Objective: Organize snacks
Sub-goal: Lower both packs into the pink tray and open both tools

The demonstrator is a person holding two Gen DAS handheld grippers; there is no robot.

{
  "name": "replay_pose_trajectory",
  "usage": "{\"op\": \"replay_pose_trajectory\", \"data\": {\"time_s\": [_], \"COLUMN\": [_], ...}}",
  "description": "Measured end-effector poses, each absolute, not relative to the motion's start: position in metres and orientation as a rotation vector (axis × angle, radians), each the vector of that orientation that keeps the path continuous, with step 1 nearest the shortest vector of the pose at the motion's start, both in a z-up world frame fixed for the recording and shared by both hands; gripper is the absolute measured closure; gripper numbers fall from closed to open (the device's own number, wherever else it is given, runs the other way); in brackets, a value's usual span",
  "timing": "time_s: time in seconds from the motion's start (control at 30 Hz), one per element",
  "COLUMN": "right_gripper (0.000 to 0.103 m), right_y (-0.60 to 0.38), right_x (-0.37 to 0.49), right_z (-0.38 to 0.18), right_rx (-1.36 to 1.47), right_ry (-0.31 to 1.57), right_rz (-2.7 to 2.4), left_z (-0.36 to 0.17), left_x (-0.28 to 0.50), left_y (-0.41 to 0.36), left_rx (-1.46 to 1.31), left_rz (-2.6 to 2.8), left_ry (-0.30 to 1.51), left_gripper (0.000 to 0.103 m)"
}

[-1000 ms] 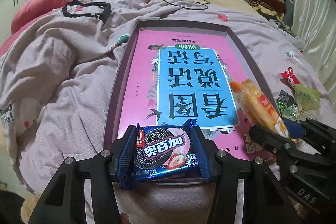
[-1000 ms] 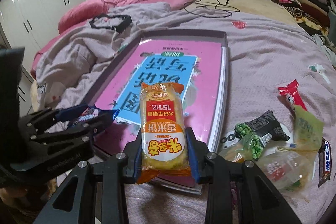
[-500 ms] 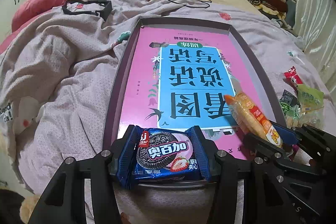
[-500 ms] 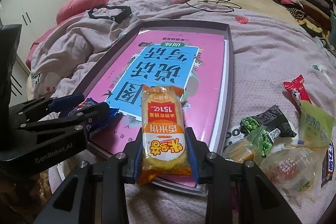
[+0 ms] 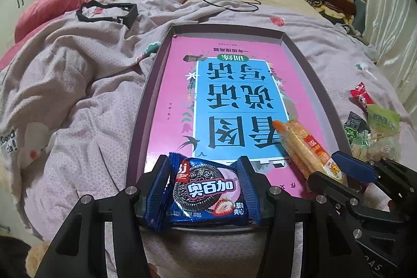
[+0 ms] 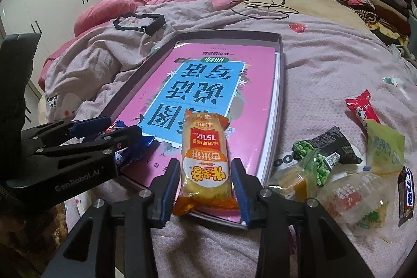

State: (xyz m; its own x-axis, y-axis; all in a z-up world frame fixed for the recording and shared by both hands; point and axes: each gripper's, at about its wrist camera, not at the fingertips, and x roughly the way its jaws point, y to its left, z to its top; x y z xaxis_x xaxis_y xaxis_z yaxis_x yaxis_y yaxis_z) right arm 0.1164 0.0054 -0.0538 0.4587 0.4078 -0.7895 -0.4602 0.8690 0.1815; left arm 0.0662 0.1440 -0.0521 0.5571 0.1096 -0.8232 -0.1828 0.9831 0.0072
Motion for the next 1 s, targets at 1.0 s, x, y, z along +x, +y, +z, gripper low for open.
{"op": "replay_pose_trajectory", "data": {"time_s": [1.0], "right_gripper": [0.037], "right_y": [-0.020], "right_x": [0.103], "right_z": [-0.020], "right_rx": [0.007], "right_ry": [0.829], "right_rz": [0.515], "left_z": [-0.020], "left_x": [0.053], "left_y": [0.135], "left_rx": [-0.074], "left_rz": [0.160], "left_ry": [0.892], "left_gripper": [0.026]}}
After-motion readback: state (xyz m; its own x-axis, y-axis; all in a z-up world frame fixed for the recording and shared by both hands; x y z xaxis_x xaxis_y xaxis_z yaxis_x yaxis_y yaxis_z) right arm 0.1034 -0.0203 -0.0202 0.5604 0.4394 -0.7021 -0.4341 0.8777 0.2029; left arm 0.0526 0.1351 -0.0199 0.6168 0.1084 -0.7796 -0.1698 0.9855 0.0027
